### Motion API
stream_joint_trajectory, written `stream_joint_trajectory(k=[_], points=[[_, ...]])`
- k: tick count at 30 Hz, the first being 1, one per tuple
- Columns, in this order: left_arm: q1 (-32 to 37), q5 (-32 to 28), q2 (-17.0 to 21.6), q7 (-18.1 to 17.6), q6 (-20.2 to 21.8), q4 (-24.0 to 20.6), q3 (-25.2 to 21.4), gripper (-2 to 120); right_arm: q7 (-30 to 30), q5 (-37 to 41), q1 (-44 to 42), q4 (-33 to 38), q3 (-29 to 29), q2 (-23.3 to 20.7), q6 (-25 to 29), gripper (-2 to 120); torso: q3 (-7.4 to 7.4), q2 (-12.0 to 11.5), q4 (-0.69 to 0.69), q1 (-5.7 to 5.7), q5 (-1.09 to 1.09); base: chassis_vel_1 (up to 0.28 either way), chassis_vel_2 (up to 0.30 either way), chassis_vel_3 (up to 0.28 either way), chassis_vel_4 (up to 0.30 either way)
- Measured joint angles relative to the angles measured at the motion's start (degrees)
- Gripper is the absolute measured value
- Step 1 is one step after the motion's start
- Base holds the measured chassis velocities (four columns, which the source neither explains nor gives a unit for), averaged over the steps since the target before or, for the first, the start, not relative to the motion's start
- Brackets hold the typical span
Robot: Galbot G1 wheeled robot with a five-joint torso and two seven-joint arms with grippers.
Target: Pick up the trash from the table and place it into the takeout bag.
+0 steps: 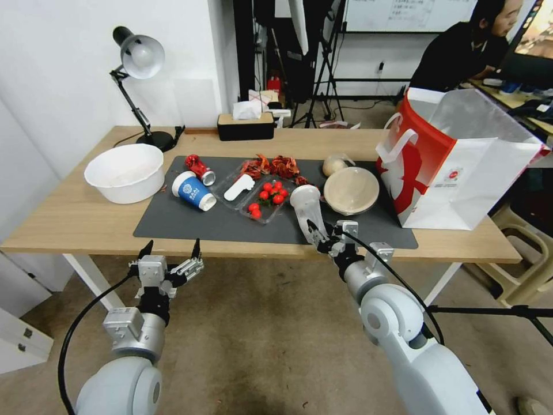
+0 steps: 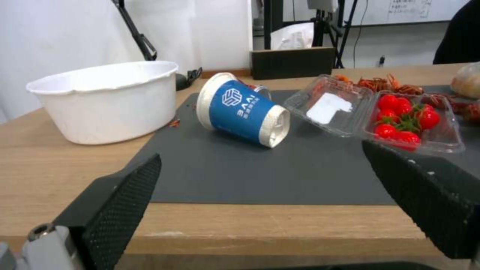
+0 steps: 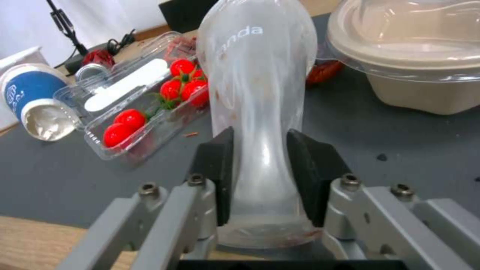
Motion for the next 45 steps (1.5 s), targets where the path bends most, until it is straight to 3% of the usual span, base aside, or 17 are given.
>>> stream_joint_trajectory(k=[15, 18, 31, 38, 45], points=[[0.9, 1.1, -0.3, 0.0, -1.6, -0.2, 0.1, 100, 0.3, -0.1, -1.4, 2.3, 0.1, 0.0, 0.4, 11, 0.03, 0.0, 0.01, 0.02, 0.02, 0.0, 0.0, 0.0, 0.0], [0.9, 1.2, -0.4, 0.0, -1.6, -0.3, 0.1, 100, -2.6, 0.8, -1.8, 3.7, 0.4, -0.3, 3.6, 9, 0.03, 0.0, 0.02, 0.02, 0.01, 0.0, 0.0, 0.0, 0.0], [0.9, 1.6, -0.6, 0.1, -2.1, -0.2, 0.2, 100, -7.0, 2.0, -1.8, 7.4, 3.8, -0.7, 8.4, 8, 0.02, 0.0, 0.01, 0.01, 0.02, 0.0, 0.0, 0.0, 0.0], [0.6, 1.7, -0.6, 0.1, -2.1, 0.1, 0.4, 100, -6.8, 11.7, 3.8, 12.5, 14.8, -5.3, 9.9, 8, 0.02, 0.0, 0.01, 0.02, 0.0, 0.0, 0.0, 0.0, 0.0], [0.5, 2.1, -0.8, 0.2, -2.5, 0.7, 1.1, 100, -1.1, 19.1, 12.1, 9.2, 25.7, -12.1, 9.7, 8, 0.02, 0.0, 0.01, 0.01, 0.03, 0.0, 0.0, 0.0, 0.0]])
